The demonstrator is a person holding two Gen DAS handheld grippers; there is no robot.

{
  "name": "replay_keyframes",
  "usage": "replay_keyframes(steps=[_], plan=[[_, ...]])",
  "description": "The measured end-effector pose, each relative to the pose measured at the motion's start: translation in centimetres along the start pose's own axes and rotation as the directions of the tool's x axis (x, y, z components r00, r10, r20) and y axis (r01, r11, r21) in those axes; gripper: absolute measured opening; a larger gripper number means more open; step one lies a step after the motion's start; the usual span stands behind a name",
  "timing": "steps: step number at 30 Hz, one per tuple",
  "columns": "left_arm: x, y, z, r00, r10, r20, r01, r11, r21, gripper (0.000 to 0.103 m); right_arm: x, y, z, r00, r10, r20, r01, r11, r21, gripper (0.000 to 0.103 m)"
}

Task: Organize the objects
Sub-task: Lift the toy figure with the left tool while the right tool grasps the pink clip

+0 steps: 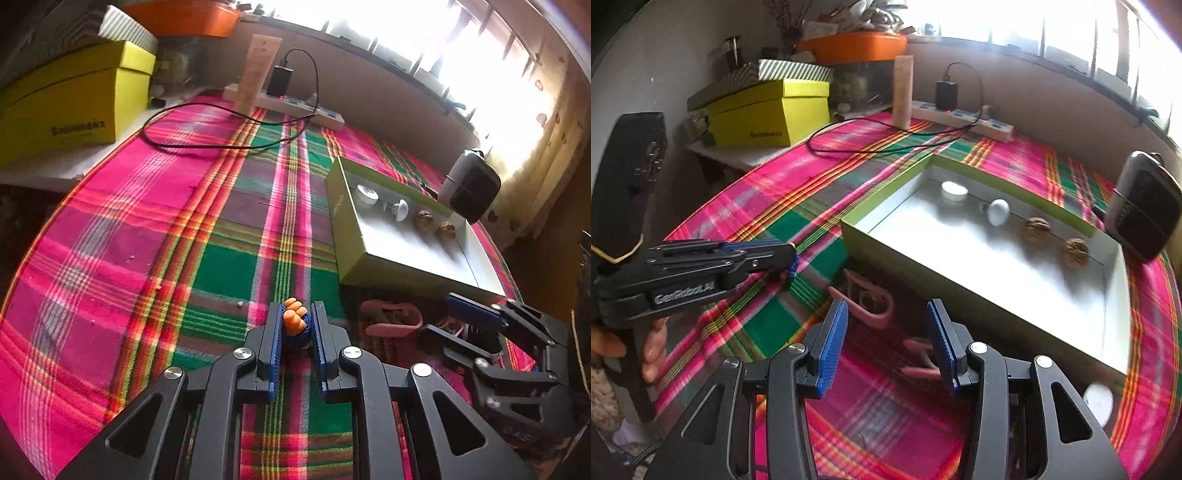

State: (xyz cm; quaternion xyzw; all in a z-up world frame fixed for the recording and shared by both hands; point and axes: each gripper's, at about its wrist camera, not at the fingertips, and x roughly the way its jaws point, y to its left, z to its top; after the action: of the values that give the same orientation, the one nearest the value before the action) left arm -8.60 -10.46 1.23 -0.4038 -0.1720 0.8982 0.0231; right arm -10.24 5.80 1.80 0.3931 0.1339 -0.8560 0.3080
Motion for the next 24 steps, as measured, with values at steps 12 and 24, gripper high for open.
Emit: replay_keyframes(steps=[12,24], plan=[[-0.2,0.9,-0.1,1.0,0.0,-0.002,0.0,1.0,-0.022,0.015,1.6,0.4,0.5,0.997,0.063,-0.042,-0.064,0.998,-0.011,0.046],[-0.2,1.2,-0.1,1.0,0.001,-0.003,-0.001,1.0,-0.029,0.019,1.9,1.8,0.2,0.992,0.111,-0.068,-0.114,0.992,-0.05,0.046]])
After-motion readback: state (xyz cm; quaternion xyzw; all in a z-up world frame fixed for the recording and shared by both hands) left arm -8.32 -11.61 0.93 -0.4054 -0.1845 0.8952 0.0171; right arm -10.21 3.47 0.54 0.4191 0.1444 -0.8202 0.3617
